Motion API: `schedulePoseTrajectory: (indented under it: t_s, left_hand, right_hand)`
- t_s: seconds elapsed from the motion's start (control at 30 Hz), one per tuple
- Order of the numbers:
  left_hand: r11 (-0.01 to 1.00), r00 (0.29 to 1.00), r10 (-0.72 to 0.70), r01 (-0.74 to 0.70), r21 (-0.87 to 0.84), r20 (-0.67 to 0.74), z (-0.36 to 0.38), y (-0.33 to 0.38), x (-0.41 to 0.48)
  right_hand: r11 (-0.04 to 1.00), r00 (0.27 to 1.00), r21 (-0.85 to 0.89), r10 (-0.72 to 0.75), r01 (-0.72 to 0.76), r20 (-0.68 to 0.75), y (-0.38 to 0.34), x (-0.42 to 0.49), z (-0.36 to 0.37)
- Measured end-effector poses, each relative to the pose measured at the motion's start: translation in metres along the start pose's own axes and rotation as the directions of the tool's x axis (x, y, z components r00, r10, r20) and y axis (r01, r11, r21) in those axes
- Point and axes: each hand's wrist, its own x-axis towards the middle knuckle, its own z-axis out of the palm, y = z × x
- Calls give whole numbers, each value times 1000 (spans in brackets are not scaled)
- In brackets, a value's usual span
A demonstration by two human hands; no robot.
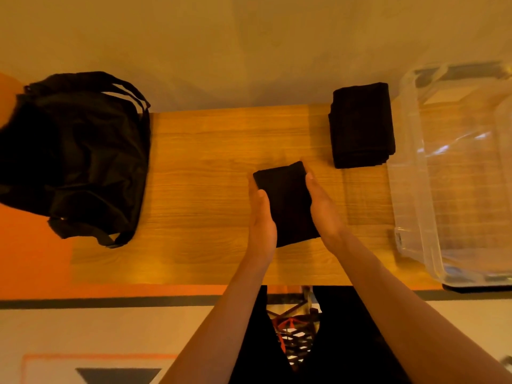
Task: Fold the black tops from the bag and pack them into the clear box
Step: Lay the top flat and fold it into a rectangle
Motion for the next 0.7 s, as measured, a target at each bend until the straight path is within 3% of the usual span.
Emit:
schedulePoseTrajectory:
  t_s: [0.13,0.27,0.37,0.57,0.7]
  left_hand:
    - [999,999,33,-33,0,-43,-5,4,5]
    - [986,979,-143,128,-103,-144,-9,5,5]
    - [943,956,-285,265,-202,-76,-8,8,2]
    - [951,947,-304,308,23,-103,3,17,6]
    - [972,977,-195,205,118,-87,12,19,-5]
  right_hand:
    - [996,995,-88,11,-19,-98,-2,-4,-5]
    - [935,956,-250,198,-250,-214,-5,0,-7]
    - [908,912,-149,360,-391,-196,-7,5,-14]
    - [905,906,-73,412,-419,-97,-4,5,-21]
    - [919,913,-40,383,-392,-136,1,-4,-14]
